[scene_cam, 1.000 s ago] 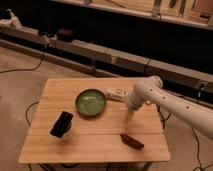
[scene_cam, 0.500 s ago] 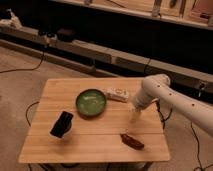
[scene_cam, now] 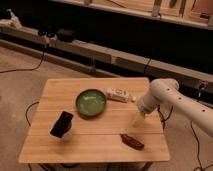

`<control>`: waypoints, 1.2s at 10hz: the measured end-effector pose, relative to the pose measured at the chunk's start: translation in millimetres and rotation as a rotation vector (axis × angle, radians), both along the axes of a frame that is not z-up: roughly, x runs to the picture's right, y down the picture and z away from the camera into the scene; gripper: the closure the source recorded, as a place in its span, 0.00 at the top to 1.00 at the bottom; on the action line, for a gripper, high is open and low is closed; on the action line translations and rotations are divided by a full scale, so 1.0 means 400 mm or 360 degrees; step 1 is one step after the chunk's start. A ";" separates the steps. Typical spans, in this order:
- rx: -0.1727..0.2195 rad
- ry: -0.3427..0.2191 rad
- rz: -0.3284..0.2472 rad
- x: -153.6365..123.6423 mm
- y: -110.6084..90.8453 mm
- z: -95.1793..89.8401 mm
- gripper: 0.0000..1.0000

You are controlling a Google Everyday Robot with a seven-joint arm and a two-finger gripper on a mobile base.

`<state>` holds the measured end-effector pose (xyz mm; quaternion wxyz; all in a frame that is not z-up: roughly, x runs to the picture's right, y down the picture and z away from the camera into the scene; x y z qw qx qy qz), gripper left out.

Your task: Place the pepper in the ceramic bowl

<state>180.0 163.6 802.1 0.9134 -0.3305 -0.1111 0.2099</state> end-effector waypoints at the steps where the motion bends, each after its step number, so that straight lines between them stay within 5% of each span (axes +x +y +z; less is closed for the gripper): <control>1: 0.0013 0.0005 -0.0013 -0.008 0.018 -0.002 0.80; 6: 0.0053 0.0177 -0.0043 -0.008 0.117 -0.015 0.80; 12: -0.0037 0.0119 -0.0046 -0.045 0.157 -0.049 0.80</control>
